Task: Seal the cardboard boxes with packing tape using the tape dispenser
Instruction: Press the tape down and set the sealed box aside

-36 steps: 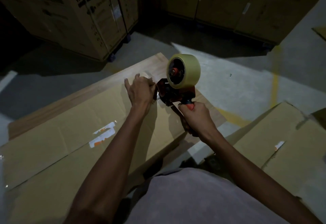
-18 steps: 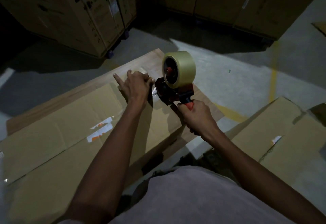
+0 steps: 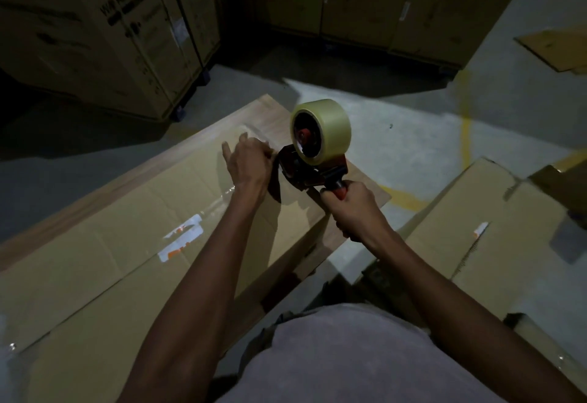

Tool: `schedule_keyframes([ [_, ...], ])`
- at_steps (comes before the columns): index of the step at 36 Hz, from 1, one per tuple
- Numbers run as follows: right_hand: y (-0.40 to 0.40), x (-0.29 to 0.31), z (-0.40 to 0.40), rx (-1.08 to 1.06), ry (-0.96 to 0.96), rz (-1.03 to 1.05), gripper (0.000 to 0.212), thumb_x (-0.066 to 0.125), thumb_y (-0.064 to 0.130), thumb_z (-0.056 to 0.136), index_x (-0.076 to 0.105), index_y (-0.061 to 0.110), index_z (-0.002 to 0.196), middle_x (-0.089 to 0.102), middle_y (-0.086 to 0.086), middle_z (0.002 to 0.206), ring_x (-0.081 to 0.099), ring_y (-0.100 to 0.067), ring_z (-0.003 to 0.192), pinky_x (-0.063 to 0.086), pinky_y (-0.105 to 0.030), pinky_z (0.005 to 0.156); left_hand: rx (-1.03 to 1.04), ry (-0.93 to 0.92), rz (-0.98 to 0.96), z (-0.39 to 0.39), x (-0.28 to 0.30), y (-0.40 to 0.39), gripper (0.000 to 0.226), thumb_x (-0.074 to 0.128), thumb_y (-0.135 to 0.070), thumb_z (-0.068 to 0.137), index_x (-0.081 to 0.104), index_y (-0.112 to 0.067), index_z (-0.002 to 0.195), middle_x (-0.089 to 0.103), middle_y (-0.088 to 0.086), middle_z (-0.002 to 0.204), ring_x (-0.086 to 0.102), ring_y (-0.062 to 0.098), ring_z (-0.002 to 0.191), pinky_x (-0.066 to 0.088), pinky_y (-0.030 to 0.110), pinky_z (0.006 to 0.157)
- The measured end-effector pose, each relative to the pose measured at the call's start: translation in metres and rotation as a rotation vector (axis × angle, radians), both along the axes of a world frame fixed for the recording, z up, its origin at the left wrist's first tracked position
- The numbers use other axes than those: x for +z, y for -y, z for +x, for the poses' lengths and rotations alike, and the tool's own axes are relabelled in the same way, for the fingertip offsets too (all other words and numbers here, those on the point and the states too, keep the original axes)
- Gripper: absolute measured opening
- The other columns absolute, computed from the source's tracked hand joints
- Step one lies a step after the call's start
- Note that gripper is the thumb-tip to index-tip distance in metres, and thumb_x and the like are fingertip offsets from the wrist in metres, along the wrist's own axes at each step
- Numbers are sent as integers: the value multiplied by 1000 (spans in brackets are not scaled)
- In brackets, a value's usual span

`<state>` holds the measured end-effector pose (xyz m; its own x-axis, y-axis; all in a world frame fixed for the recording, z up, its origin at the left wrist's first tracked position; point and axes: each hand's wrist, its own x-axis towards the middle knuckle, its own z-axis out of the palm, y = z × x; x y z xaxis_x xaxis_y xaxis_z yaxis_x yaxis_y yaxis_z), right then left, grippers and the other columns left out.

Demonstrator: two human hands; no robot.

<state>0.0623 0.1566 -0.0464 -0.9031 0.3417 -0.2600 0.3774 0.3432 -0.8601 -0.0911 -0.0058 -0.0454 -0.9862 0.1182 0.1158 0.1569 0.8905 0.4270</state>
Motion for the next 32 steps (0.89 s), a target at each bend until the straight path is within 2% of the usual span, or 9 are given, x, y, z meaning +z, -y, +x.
schedule_keyframes([
  [4,2,1,0,-8,-1,-2,29,61,46,86,58,17,83,53,0,55,47,-13,38,42,-27,40,29,24,0,10,-4,1,29,58,-38,101,76,-21,117,64,11,128,57,28,122,11,47,124],
  [8,2,2,1,-25,10,-41,32,60,49,82,56,17,81,52,-2,57,47,-19,41,43,-31,43,49,32,48,9,-7,5,32,59,-46,99,76,-26,118,71,8,123,57,24,126,3,48,124],
  [16,-4,4,3,54,-19,-3,29,58,45,88,57,18,79,55,-2,58,48,-16,40,42,-28,40,108,29,8,7,-8,4,32,59,-54,96,77,-31,111,72,2,117,57,20,125,-6,53,123],
  [20,-7,6,7,110,-8,-19,32,58,45,91,62,13,89,56,-5,66,50,-16,45,43,-28,42,147,43,15,11,-7,2,33,58,-55,96,77,-31,111,71,3,118,56,20,126,-8,54,122],
  [26,-21,7,20,130,-3,-59,26,60,38,94,56,16,79,50,-6,62,47,-19,45,42,-30,42,196,18,60,21,6,-8,25,66,-47,94,78,-29,106,75,2,110,61,19,119,-5,55,123],
  [29,-23,5,32,106,1,-78,27,60,35,93,55,15,76,51,-7,62,48,-15,41,42,-28,40,206,36,13,21,8,-10,29,66,-51,93,79,-30,108,75,-1,113,64,18,116,7,58,122],
  [32,-24,7,38,110,-8,-46,30,60,34,95,54,14,74,53,-7,63,47,-13,38,39,-23,38,230,7,-7,23,9,-14,28,68,-50,91,80,-28,105,75,0,109,67,22,111,4,56,122],
])
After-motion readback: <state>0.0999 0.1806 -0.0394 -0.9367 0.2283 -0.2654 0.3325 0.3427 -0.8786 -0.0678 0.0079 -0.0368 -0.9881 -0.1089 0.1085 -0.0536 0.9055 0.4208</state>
